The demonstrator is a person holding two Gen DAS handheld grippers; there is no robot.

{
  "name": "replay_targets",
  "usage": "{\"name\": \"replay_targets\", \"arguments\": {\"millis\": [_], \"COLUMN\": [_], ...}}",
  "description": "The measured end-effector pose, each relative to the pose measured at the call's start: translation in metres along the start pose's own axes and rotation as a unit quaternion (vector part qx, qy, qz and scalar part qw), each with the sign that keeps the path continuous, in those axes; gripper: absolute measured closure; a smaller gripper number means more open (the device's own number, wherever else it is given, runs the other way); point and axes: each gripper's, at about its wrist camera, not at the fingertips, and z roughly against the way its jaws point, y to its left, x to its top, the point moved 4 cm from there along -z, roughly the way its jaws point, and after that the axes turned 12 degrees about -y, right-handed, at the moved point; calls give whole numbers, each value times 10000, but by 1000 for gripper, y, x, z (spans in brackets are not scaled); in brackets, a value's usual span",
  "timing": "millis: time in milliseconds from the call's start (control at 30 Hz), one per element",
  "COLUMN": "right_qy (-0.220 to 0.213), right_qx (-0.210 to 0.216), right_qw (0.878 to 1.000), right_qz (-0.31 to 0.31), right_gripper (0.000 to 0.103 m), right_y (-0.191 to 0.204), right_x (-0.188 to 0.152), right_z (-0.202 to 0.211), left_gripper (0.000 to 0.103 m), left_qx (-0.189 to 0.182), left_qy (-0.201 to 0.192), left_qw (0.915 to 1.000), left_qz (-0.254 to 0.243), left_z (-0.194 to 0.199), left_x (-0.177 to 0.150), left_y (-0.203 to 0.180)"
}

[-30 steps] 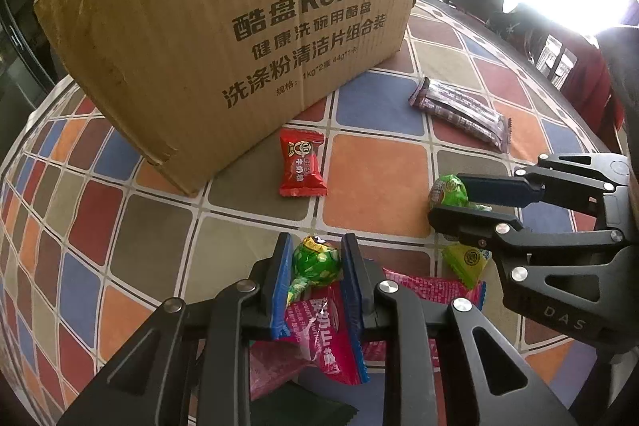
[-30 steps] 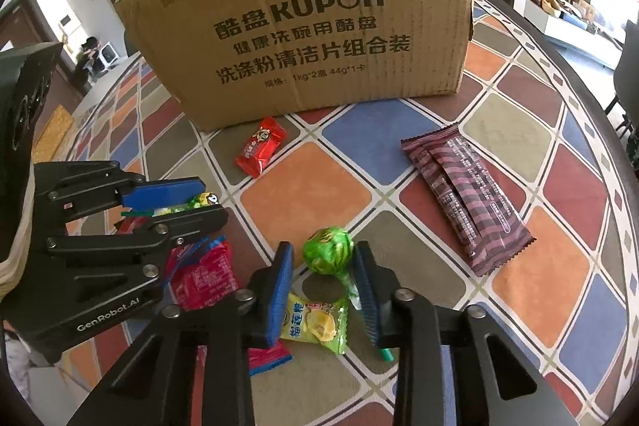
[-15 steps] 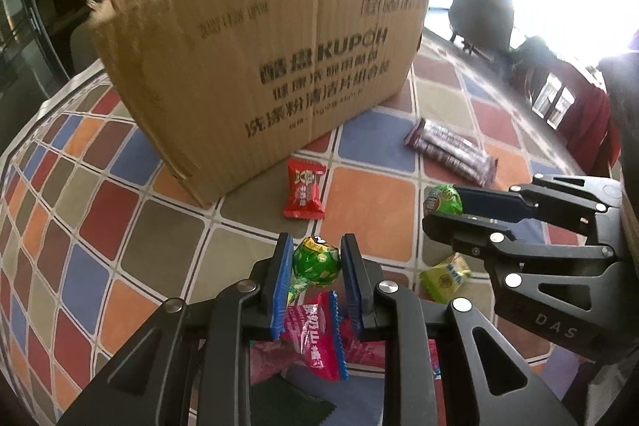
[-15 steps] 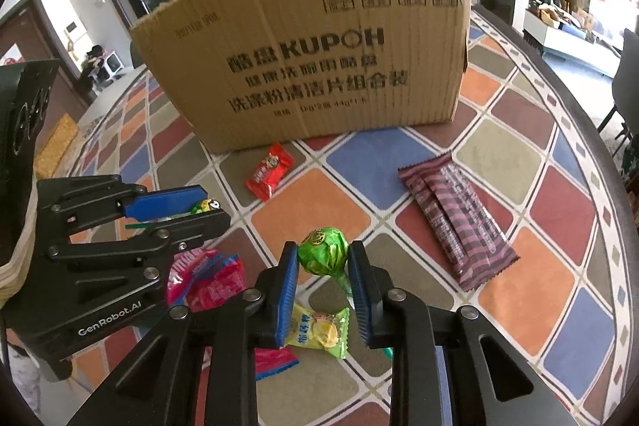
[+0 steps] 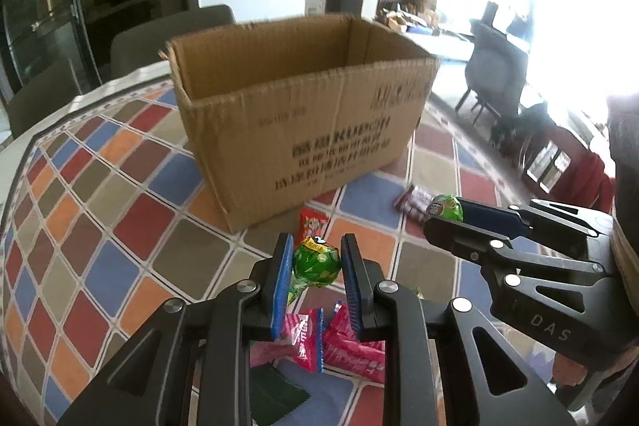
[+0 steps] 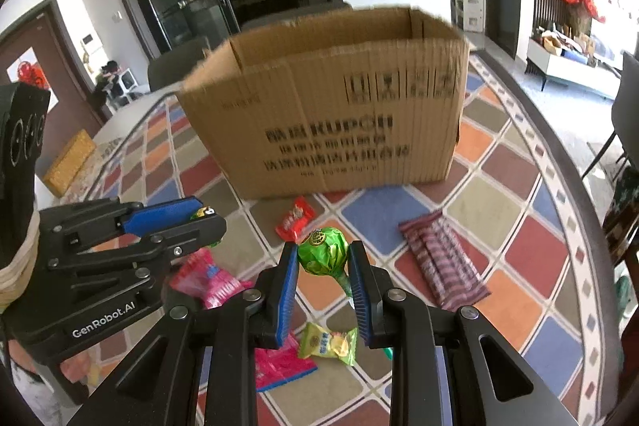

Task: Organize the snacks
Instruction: 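Carry both green lollipops over the box and open both tools to drop them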

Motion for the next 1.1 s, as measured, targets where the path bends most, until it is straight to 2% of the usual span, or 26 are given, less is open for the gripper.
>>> {"name": "replay_targets", "arguments": {"millis": [267,500,833,1100], "right_qy": [-420,-766,-966,-938], "right_qx": [58,168,195,285], "right_qw": [9991,9968,9949,9950], "right_qz": [84,143,191,187], "right_gripper": [76,76,76,76], "right_y": [6,14,19,21], "right_x": [34,56,77,99], "right_z": [30,58,71,53], "left_gripper": [78,78,78,78], "left_qx": [102,214,222,303], "left_qy": [-469,-778,-931,-953], "left_qw": [9986,9966,9952,9944], "left_qz": [207,169,227,340], "left_z": [34,64,70,58], "left_x": [28,45,64,87], "left_y": [-2,-7,-3,10]}}
